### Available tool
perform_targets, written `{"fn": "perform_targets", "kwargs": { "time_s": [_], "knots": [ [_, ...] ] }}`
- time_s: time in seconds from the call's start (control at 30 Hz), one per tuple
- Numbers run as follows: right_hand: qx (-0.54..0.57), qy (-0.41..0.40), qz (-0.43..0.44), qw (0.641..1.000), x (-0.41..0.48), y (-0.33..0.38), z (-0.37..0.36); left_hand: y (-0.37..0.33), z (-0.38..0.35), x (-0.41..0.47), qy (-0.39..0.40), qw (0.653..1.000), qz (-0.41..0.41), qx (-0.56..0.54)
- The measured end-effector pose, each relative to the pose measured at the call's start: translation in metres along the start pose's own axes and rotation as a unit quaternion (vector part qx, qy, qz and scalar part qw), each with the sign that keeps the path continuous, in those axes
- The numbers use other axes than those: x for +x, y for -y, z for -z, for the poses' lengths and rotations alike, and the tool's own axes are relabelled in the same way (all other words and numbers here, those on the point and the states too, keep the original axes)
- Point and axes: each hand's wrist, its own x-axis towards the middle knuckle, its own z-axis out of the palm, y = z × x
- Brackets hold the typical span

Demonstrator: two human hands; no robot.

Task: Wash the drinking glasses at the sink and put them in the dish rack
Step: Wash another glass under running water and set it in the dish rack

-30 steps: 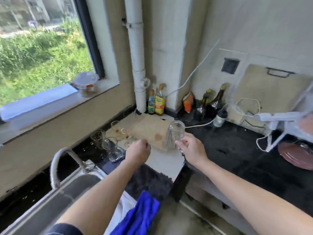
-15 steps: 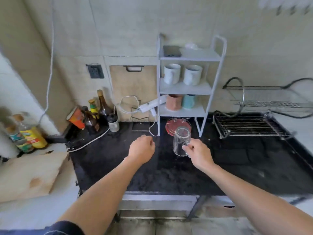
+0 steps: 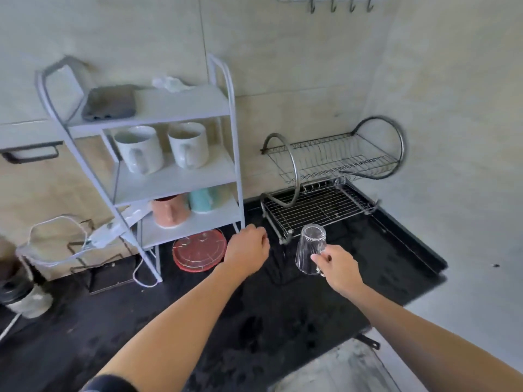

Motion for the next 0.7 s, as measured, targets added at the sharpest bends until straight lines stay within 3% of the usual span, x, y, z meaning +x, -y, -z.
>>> {"fn": "perform_targets", "kwargs": {
  "time_s": [0.23, 0.37, 0.47, 0.7],
  "knots": [
    [0.002, -0.041, -0.094, 0.995, 0.069, -0.052, 0.041, -0.065, -0.016, 0.093, -0.061, 0.986, -0.151, -0.013],
    [0.005, -0.050, -0.109, 0.993, 0.125, -0.083, 0.060, -0.102, -0.028, 0.144, -0.108, 0.976, -0.190, 0.003],
    [0.018, -0.049, -0.110, 0.993, 0.178, -0.110, 0.069, -0.124, -0.040, 0.181, -0.106, 0.980, -0.164, 0.039],
    [0.033, -0.018, -0.071, 0.997, 0.297, -0.161, 0.065, -0.129, -0.093, 0.235, -0.072, 0.985, -0.007, 0.156]
  ]
}}
